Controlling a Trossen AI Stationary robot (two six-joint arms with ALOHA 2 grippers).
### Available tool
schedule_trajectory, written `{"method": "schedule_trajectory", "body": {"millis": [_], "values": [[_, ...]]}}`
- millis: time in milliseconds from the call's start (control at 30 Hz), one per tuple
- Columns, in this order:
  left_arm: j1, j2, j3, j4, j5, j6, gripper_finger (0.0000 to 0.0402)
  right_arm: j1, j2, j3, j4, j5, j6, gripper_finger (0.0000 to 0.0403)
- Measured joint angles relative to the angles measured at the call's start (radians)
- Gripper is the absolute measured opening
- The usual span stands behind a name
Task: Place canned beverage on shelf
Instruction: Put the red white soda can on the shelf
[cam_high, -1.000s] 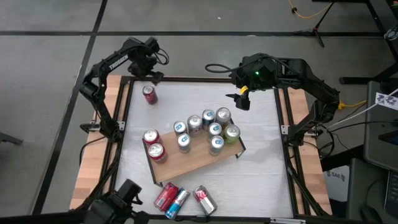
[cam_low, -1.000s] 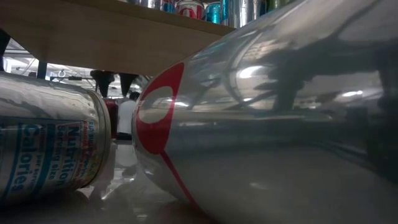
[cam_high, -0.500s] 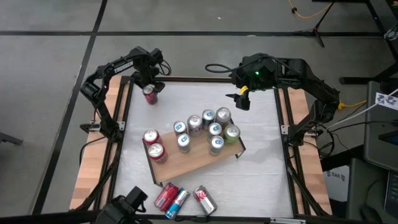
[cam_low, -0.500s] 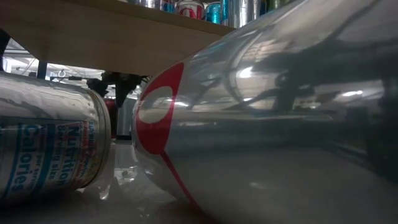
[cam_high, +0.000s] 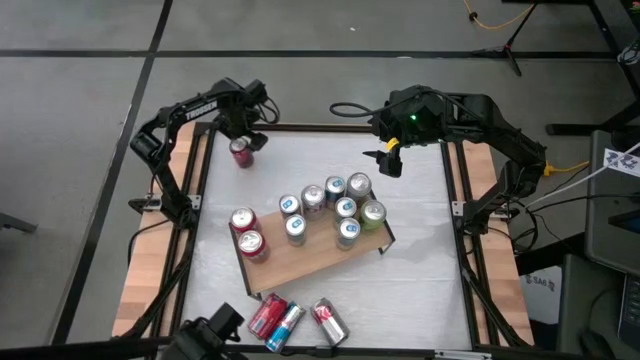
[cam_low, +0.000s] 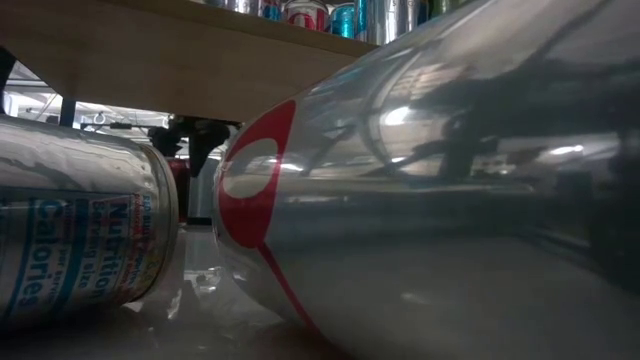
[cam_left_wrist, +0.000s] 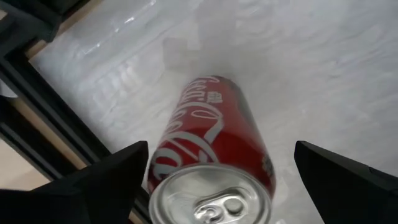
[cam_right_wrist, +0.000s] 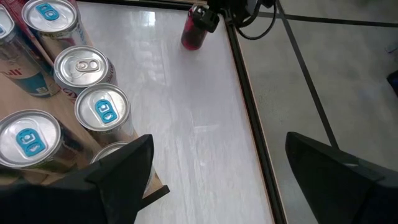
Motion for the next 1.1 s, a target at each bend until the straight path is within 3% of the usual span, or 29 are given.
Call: {"method": "schedule_trajectory", "body": {"millis": [367, 867, 1100], "values": [[-0.031, 0.000, 0.000, -0.021, -0.071, -0.064, 0.0394, 0.000, 0.000, 0.000, 0.000, -0.001, 0.000, 0.0356], [-0.035, 0.000, -0.001, -0.042, -0.067, -0.159, 0.0393, 0.000, 0.000, 0.000, -0.003, -0.001, 0.000, 0.0356], [-0.035, 0.000, -0.001, -0.042, -0.068, -0.161, 0.0351, 0.000, 0.000, 0.000, -0.019, -0.001, 0.000, 0.0356]]}}
